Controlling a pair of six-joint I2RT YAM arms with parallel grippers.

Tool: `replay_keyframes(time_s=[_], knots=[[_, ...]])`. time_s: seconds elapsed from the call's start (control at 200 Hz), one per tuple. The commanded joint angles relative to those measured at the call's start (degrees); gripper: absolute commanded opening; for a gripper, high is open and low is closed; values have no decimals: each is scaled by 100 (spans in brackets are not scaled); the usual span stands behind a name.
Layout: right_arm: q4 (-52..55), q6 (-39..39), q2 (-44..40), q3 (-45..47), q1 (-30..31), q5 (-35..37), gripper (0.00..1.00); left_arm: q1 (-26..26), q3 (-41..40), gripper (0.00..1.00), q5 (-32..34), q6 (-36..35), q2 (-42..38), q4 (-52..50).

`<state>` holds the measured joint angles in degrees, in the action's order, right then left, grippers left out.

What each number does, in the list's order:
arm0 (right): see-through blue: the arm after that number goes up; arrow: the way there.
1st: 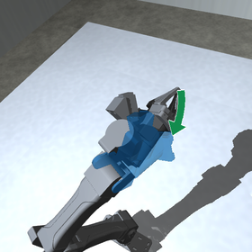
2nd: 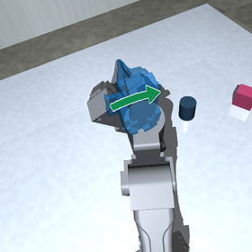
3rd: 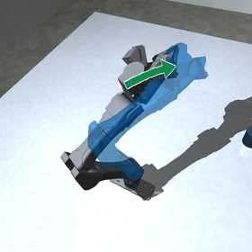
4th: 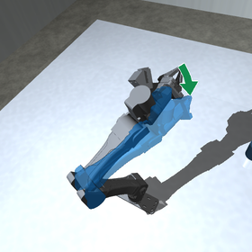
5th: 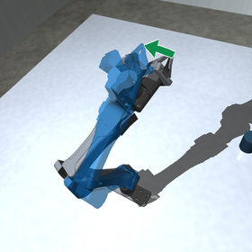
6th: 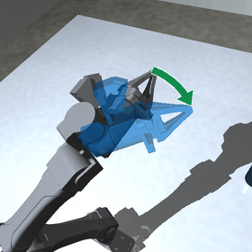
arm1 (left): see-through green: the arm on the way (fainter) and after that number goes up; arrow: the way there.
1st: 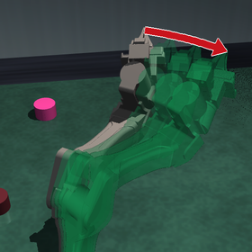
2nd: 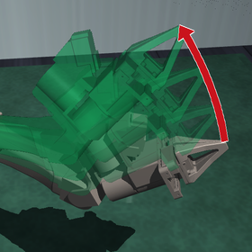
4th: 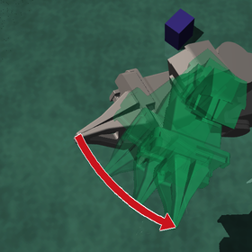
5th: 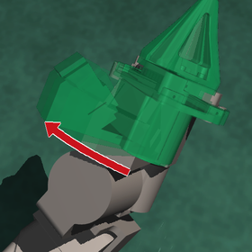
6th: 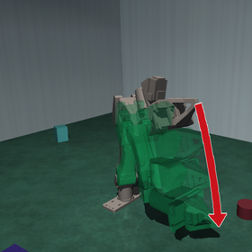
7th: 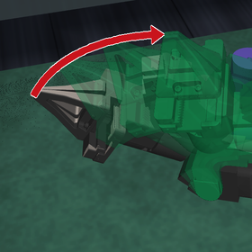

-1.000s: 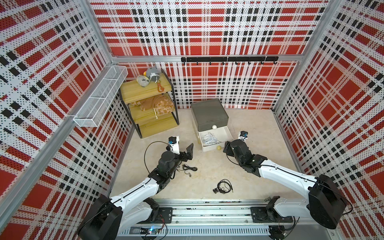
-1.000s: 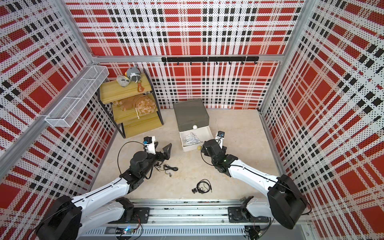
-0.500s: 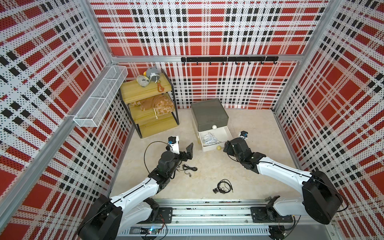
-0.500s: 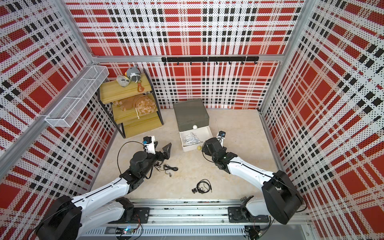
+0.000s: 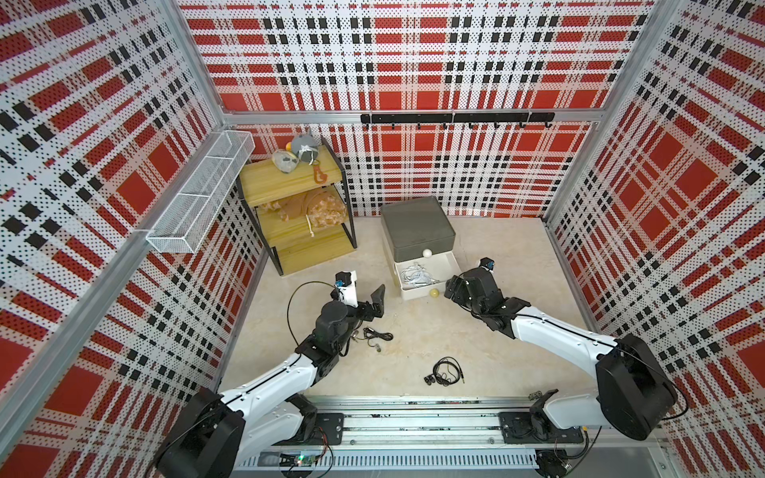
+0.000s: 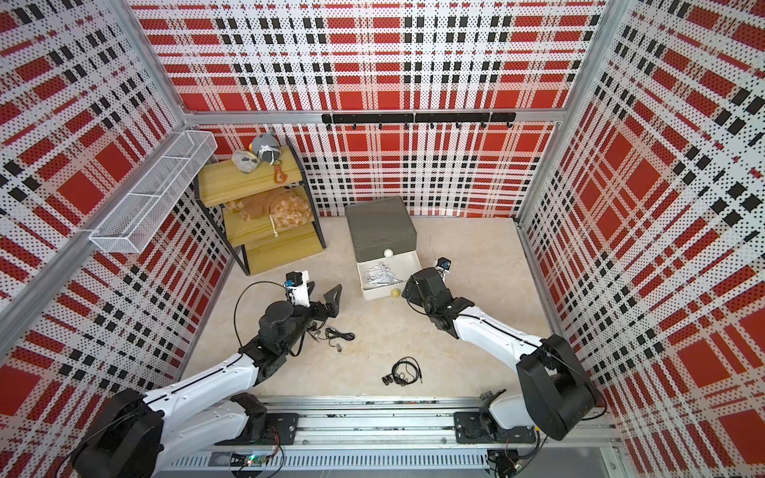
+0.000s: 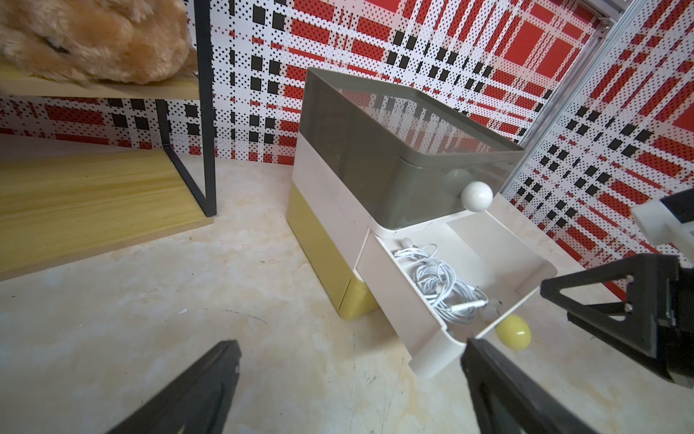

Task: Place the wired earphones into the drawer by color
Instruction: Close the drawer in the storage box.

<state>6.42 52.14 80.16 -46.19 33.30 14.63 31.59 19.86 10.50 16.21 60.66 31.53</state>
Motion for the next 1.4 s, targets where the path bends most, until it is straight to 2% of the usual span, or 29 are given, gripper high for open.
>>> replay_keyframes(time_s=[0.0,0.266,0.802,1.107,1.398], knots=[[26,-24,208,-134,-25,-206,89,14,-35,99,4,-91,16,125],[-94,-58,337,-243,-23,-189,89,14,-50,99,16,-102,8,125],[-342,-269,1116,-897,-25,-136,88,22,-122,99,89,-109,-223,135],[-448,-438,1207,-910,-33,131,88,35,-316,99,173,-203,-323,424],[-535,-505,1366,-975,-76,106,88,31,-343,99,304,-285,-340,446]])
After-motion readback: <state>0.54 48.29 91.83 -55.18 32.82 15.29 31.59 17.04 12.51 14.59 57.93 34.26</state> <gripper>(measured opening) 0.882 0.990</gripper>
